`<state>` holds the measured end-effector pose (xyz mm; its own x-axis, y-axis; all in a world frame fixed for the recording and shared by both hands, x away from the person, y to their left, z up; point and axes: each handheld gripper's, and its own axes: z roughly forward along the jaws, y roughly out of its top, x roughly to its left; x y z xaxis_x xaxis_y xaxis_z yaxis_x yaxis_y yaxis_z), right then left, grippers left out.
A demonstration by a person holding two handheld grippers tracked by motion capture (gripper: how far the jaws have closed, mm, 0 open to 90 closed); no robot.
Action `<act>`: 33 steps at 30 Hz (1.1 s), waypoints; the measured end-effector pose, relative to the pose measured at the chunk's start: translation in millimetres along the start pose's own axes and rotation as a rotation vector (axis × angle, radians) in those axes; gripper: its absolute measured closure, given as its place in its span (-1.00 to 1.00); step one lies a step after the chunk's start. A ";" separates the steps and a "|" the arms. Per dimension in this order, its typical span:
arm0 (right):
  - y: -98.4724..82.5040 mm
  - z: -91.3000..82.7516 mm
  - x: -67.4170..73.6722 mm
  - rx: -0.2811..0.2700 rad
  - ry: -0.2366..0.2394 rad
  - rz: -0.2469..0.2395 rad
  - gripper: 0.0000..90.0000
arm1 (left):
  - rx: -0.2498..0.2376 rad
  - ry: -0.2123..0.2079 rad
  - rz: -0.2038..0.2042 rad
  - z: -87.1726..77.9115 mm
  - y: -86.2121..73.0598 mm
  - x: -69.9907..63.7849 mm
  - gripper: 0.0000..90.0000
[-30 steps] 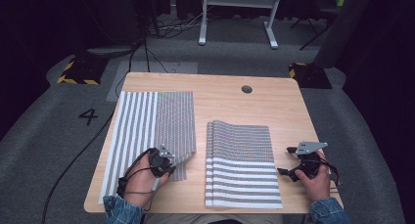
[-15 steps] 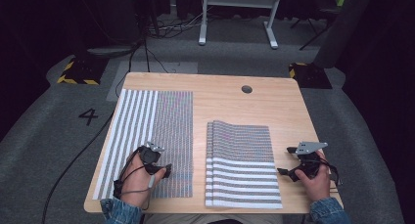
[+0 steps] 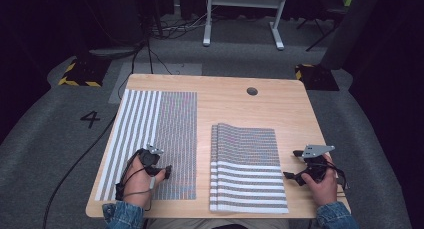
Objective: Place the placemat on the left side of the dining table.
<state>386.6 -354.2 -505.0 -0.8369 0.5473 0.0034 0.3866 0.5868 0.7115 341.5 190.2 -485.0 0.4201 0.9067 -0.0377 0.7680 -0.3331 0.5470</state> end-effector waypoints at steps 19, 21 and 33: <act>0.0 0.0 -0.1 0.000 0.000 0.000 -0.99 | -0.030 -0.007 0.009 10.4 13.0 19.6 -0.41; 0.0 0.0 0.0 0.000 0.000 0.000 -0.99 | -0.035 -0.005 0.003 11.4 14.1 20.6 -0.41; 0.0 0.0 0.0 0.000 0.000 0.001 -0.99 | -0.091 0.017 -0.022 5.6 18.9 16.5 -0.36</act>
<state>386.6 -354.2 -505.0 -0.8368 0.5474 0.0040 0.3869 0.5864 0.7116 365.7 197.4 -480.0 0.3953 0.9178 -0.0368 0.7291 -0.2892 0.6203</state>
